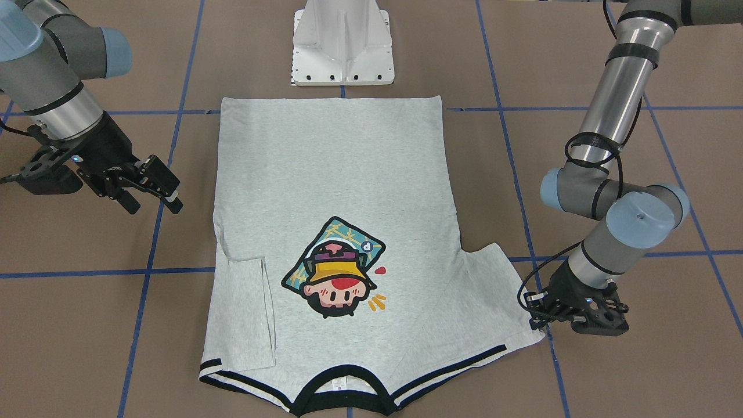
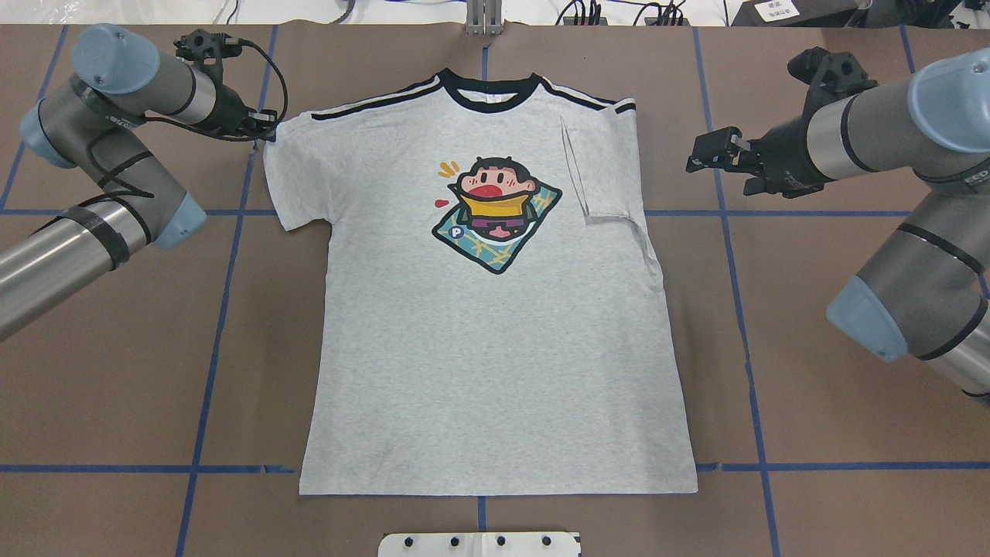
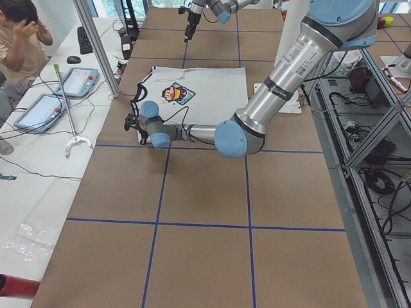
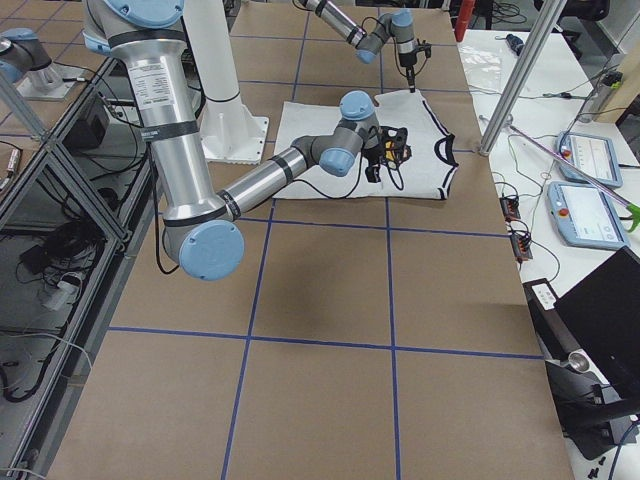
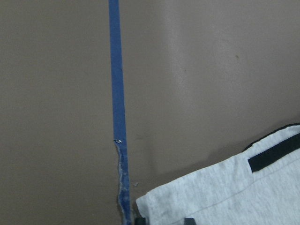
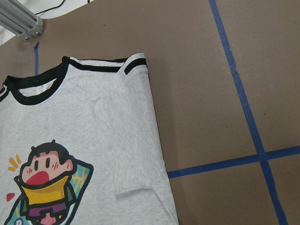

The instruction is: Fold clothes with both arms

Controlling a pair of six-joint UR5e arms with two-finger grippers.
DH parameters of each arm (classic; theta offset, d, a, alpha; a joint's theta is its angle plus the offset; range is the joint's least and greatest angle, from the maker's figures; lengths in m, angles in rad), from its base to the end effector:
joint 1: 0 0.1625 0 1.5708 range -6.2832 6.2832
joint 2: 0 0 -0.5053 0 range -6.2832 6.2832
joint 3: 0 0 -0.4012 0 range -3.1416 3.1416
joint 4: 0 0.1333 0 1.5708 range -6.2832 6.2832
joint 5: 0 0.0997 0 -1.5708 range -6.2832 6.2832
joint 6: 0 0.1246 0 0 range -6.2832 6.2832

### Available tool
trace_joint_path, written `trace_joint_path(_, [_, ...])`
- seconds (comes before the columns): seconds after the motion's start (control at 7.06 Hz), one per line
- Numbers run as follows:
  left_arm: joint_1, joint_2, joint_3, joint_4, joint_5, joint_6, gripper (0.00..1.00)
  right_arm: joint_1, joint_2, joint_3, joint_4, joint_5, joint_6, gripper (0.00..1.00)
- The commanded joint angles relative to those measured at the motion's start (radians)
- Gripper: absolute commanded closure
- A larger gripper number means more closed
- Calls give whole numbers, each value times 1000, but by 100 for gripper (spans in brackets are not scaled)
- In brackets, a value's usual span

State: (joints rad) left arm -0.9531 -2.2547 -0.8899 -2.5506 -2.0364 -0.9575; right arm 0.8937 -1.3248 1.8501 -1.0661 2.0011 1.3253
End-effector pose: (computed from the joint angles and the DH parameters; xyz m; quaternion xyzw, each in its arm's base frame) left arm 0.4399 -0.7527 0.5318 0.1798 0.4689 -0.0378 0.8639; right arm -0.3242 -0.5331 0.4242 0.1030 -0.5054 0.1711 0.8395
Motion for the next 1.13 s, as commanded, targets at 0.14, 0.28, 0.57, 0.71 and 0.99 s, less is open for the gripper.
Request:
trace_joint_path(0.14, [8,-11,-170,10,-2,-139,100,-1,-10,12,2,-33,8,1])
trace_joint_path(0.28, [45,-28,-205,15,7,-200,100,-1,-11,20,2,-33,11,1])
trace_joint_path(0.57, [161,-103,-175,30,185,-263,100,-1,-17,15,2,-33,5,1])
trace_joint_path(0.71, [177,-161,-97,33,232,-264,100,-4,-17,5,2,-33,-1,1])
trace_joint_path(0.99, [178,-190,-14,27,304,-256,86,-6,-14,3,0,-33,-1,1])
